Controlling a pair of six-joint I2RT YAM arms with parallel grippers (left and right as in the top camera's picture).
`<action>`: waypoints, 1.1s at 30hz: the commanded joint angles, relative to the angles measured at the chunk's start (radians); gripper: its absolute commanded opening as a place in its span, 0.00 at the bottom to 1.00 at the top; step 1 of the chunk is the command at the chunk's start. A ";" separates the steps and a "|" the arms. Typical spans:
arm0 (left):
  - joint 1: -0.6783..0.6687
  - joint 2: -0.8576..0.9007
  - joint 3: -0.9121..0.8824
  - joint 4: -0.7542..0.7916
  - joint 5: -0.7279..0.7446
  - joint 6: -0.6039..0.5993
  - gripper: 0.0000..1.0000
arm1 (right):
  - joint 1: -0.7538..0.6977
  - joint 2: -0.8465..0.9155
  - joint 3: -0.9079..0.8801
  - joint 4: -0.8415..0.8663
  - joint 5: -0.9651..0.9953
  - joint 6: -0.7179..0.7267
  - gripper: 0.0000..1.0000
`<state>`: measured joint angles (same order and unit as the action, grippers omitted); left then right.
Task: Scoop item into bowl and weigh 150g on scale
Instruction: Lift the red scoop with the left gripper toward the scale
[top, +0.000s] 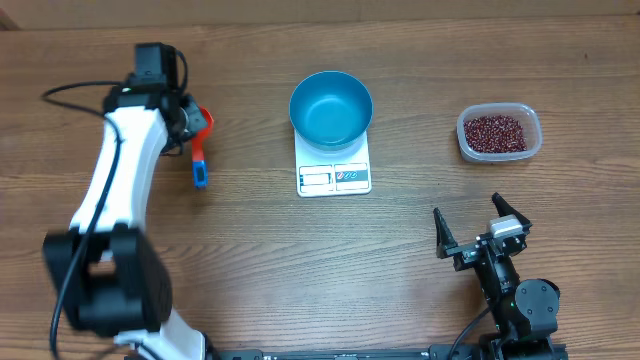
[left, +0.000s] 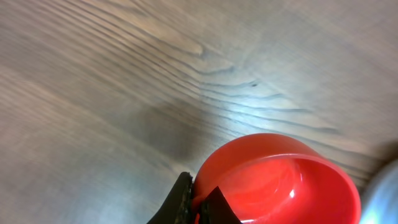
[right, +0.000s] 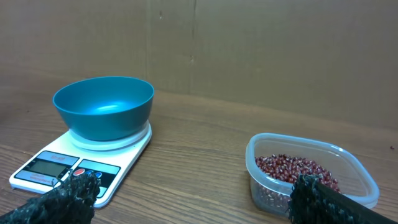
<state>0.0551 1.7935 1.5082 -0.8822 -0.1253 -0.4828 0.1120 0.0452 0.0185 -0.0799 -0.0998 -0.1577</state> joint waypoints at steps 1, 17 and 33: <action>0.003 -0.123 0.016 -0.065 -0.016 -0.154 0.05 | -0.002 0.001 -0.010 0.004 0.009 0.001 1.00; -0.166 -0.388 0.016 -0.475 0.026 -0.640 0.04 | -0.002 0.001 -0.010 0.004 0.008 0.001 1.00; -0.553 -0.389 0.016 -0.503 0.029 -1.055 0.04 | -0.002 0.001 -0.010 -0.003 0.082 -0.029 1.00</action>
<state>-0.4656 1.4155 1.5105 -1.3808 -0.0902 -1.3884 0.1120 0.0452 0.0185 -0.0803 -0.0738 -0.1658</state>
